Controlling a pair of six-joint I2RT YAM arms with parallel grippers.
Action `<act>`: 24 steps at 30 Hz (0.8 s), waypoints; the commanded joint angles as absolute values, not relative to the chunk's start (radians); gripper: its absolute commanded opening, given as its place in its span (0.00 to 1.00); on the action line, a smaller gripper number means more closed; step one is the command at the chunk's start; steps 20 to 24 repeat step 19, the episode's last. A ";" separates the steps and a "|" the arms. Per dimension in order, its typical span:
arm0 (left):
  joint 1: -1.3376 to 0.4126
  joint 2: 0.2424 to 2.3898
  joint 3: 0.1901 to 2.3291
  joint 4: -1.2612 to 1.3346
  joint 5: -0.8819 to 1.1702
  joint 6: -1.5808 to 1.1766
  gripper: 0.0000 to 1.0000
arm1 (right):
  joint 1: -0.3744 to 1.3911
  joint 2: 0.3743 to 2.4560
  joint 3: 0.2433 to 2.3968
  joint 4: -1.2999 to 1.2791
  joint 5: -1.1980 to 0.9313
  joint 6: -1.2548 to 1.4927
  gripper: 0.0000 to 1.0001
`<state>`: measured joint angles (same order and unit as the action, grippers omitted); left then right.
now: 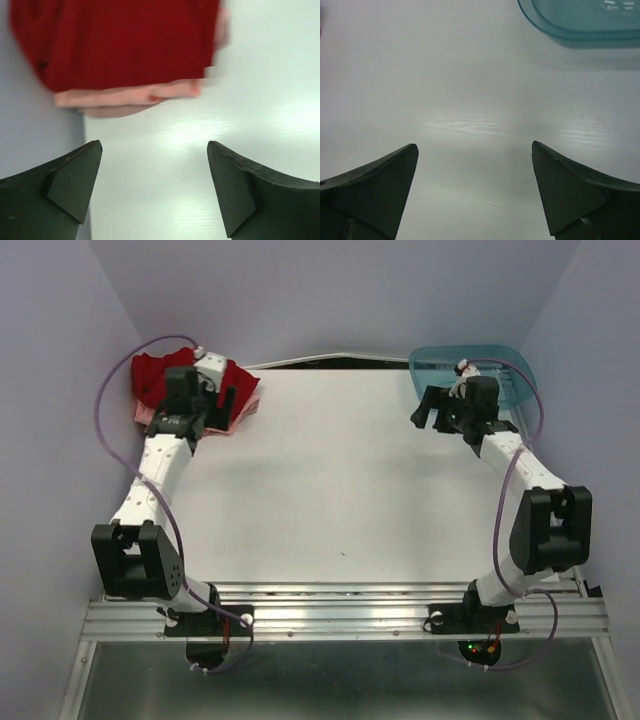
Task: Fold and stack the skirts
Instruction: Neatly place the folded skirt to the corner
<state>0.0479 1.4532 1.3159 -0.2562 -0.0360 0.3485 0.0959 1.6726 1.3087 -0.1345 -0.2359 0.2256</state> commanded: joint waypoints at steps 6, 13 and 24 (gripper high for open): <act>-0.366 1.499 1.246 -0.279 -0.006 0.299 0.99 | 0.034 1.428 0.964 -0.276 -0.344 0.120 1.00; -0.477 1.517 1.118 -0.166 0.084 0.198 0.99 | 0.034 1.255 0.793 -0.279 -0.411 0.083 1.00; -0.483 1.499 1.075 -0.115 0.089 0.198 0.99 | 0.034 1.184 0.764 -0.298 -0.479 0.078 1.00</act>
